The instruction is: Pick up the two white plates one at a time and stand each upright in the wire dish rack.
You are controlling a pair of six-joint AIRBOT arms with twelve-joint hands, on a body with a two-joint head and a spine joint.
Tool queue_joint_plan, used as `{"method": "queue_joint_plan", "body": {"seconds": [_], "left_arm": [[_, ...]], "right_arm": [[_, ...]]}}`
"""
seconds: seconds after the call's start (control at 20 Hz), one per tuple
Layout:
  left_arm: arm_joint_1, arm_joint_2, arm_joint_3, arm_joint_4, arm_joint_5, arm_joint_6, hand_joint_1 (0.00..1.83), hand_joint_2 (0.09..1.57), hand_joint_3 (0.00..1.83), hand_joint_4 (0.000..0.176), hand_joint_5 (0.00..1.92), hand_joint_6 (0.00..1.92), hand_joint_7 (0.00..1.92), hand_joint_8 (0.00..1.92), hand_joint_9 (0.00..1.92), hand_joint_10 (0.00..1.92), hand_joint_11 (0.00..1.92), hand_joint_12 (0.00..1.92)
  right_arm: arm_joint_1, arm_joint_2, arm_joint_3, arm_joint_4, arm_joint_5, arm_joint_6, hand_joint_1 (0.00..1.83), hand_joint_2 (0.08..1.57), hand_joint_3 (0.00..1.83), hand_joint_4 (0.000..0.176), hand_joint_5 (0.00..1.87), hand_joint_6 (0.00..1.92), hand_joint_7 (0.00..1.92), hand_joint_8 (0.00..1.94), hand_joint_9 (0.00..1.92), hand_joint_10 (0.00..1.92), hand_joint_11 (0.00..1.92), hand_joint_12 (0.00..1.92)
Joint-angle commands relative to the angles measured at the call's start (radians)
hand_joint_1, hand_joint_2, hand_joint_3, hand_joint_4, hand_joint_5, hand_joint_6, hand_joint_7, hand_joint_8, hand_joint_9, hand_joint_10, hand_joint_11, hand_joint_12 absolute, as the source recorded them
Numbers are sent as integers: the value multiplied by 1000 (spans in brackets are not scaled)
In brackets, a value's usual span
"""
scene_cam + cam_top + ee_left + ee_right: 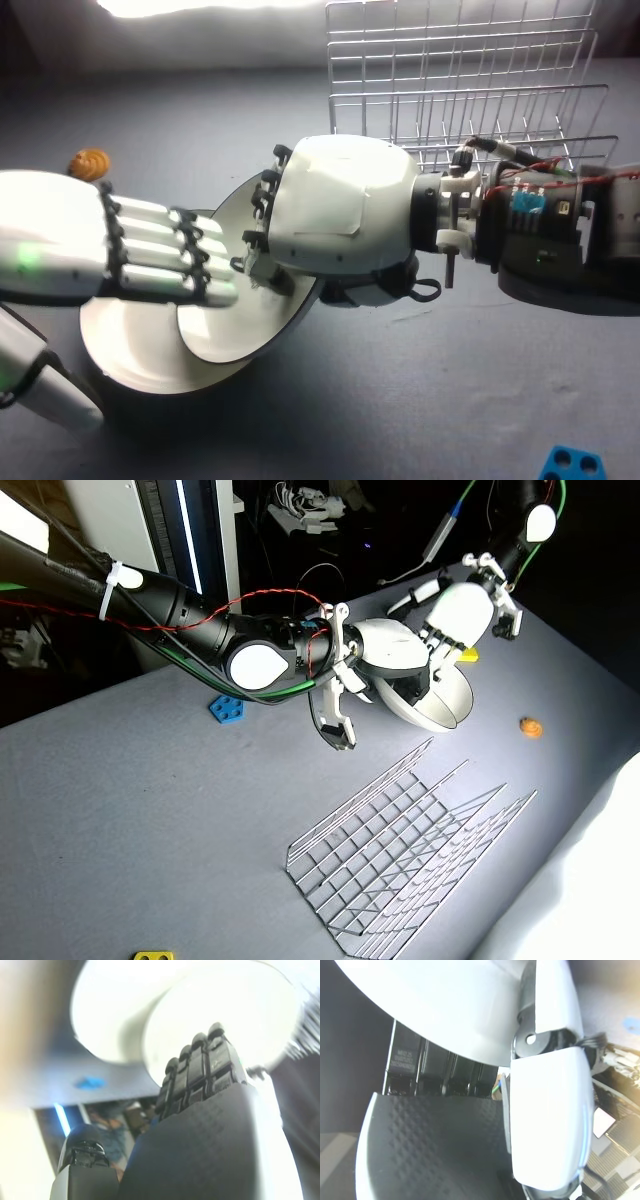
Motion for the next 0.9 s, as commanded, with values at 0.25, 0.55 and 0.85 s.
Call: {"method": "queue_joint_plan", "body": {"seconds": [0.25,0.55,0.85], "left_arm": [[-35,127,-75,-56,-52,-56,0,1059,2,0,0,0,0,0,0,0,0,0],[-37,192,-53,-56,-50,-107,0,1087,15,0,0,0,0,0,0,0,0,0],[-31,205,1,-55,-53,-113,0,1065,3,0,0,0,0,0,0,0,0,0]], "right_arm": [[59,60,-103,17,113,21,1385,1065,3,0,1028,881,1117,687,1002,1041,854,1118],[97,106,-171,36,113,71,1381,1084,3,0,977,976,1045,779,994,1070,906,1086],[112,119,-184,37,92,122,1378,1091,2,0,976,1001,1011,816,986,1070,922,1030]]}}
